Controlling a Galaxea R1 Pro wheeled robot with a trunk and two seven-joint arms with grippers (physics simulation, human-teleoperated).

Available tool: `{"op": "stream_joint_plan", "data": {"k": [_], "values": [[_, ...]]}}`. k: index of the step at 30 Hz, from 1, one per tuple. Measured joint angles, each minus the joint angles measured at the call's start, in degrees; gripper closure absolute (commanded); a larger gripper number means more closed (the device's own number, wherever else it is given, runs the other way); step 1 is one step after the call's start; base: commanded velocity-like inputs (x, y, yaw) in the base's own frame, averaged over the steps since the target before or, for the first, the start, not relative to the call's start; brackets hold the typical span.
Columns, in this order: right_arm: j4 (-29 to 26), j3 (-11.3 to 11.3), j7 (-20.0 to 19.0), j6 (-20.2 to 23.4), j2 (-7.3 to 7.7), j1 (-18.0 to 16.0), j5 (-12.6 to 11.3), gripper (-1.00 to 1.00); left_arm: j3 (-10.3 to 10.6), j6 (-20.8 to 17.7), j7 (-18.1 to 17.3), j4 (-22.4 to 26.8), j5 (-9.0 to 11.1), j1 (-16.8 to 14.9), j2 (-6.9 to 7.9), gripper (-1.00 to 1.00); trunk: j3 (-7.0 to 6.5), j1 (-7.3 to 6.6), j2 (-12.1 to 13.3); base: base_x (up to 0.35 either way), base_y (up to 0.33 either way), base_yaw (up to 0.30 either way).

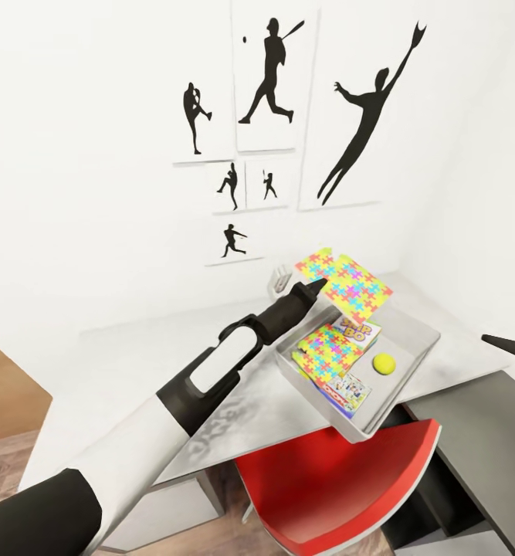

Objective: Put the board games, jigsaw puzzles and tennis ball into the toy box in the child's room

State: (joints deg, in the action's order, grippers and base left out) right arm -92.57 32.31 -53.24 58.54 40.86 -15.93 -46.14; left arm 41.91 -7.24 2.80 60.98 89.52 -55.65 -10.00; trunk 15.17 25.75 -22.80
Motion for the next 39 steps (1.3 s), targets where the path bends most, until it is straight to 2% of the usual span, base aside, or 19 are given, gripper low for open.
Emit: {"op": "stream_joint_plan", "data": {"k": [11, 17, 30, 33, 39], "values": [[0.01, -0.06, 0.06, 0.46, 0.01, -0.05, -0.07, -1.0, 0.26, 0.42, -0.01, -0.49, -0.08, 0.06, 0.0, 1.0, 0.01, 0.0, 0.0, 0.0, -0.015, -0.005], [0.01, -0.01, 0.12, 1.26, -0.07, -0.09, -0.05, -1.0, 0.76, 0.34, 0.19, -2.71, 0.26, -0.06, 0.0, 1.0, 0.02, 0.0, 0.0, 0.0, 0.0, -0.002], [0.02, -0.01, 0.13, 1.26, 0.07, -0.46, -0.11, -1.0, 0.93, -0.67, 0.23, -5.53, 3.95, -1.41, 0.0, 1.0, 0.75, 0.0, 0.0, 0.0, 0.0, 0.0], [0.01, -0.07, 2.92, 1.24, 0.06, -0.69, -0.11, -1.0, 1.02, -0.84, 0.23, -6.47, 4.83, -1.94, 0.0, 1.0, 1.02, 0.0, 0.01, 0.0, 0.0, 0.0], [0.01, -0.1, 4.63, 1.24, 0.08, -0.77, -0.21, -1.0, 1.06, -1.38, 0.23, -7.88, 5.13, -2.1, 0.0, 1.0, 1.58, 0.0, 0.0, 0.0, 0.0, 0.0]]}}
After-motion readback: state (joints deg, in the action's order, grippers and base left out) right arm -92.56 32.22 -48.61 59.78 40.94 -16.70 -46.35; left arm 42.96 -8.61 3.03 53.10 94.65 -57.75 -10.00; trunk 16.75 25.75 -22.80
